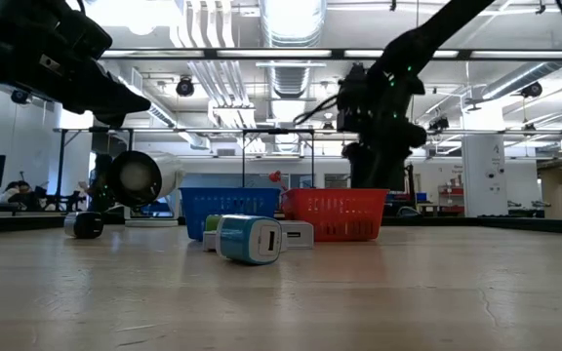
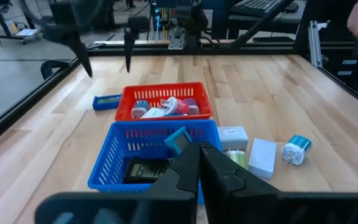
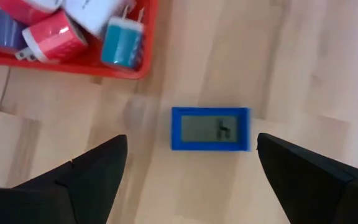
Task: Pick & Place Office items
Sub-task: Put the blue digital timer into the blue bin
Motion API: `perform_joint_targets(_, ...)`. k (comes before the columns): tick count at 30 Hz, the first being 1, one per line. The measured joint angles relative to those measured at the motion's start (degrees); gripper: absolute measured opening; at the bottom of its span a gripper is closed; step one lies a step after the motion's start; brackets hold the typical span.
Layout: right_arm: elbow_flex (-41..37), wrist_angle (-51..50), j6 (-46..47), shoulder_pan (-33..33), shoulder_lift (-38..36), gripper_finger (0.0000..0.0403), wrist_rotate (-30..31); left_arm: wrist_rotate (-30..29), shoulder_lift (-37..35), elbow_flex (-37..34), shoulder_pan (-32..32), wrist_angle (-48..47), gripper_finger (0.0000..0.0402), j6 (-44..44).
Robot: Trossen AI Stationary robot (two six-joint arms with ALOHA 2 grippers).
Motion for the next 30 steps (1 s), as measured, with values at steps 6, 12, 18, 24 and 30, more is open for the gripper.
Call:
perform_joint_targets(6,0.0,1.8,-0.2,0.3,4.6,0.0354,-0.9,0.0,0.0,0.0,0.0,0.0,0.0017,0.0)
perform_joint_targets(12,1.1,4.1,0.4,0.1,6.0,0.0354,-0.5,0.0,0.0,-0.8,0.0,-0.2,0.0018,0.0)
perform_joint_targets(18,1.4,4.2,-0.9,0.0,6.5,0.0354,-0.1,0.0,0.0,-1.6,0.0,0.0,0.0016,0.0)
perform_joint_targets(24,1.5,4.5,-1.0,0.0,10.0,0.0354,0.9,0.0,0.0,-1.7,0.0,0.0,0.0018,0.0)
perform_joint_targets(30,3.2,4.7,-0.2,0.0,14.5,0.0354,1.3,0.0,0.0,-1.7,0.0,0.0,0.0018,0.0)
